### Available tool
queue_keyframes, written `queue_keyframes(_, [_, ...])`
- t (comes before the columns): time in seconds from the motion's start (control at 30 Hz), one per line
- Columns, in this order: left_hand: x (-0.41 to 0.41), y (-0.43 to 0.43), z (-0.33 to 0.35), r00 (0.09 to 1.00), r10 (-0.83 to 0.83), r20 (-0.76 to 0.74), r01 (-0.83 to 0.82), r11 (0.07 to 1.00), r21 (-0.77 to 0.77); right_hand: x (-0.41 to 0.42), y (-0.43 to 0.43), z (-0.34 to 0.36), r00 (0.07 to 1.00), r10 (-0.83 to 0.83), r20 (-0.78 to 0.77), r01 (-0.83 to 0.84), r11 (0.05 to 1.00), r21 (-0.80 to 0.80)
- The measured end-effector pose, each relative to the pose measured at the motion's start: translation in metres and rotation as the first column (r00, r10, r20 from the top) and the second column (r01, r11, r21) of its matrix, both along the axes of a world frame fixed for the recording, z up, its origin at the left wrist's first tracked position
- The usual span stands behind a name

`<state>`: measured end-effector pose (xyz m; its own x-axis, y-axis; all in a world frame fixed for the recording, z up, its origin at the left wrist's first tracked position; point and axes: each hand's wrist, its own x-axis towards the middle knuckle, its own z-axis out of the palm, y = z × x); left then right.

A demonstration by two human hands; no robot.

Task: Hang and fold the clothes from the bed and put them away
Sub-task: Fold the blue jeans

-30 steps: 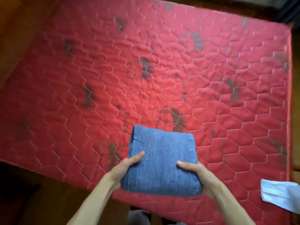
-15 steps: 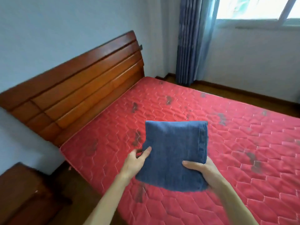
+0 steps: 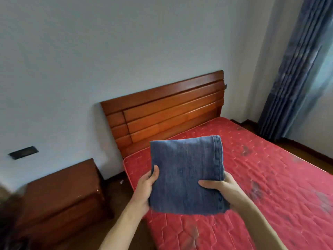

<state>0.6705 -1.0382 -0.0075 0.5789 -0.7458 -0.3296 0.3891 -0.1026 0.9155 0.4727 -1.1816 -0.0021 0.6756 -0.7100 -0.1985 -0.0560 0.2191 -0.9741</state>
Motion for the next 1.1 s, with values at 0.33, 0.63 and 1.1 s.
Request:
queue_keyframes(0.33, [0.180,0.146,-0.019,0.943,0.020,-0.333,-0.065,0.990,-0.125,0.244,0.096,0.035,0.871,0.471,0.138,-0.484,0.872,0.075])
queue_keyframes(0.63, [0.330,0.277,0.016,0.952,0.273,0.137,-0.272,0.962,-0.032,0.452,0.169,0.038,0.736,0.673,0.075,-0.669,0.705,0.235])
queue_keyframes(1.1, [0.532,0.400,-0.003,0.451,0.882,0.138,-0.876,0.467,-0.122,0.785,0.306,-0.002,0.403,0.914,0.043,-0.896,0.384,0.222])
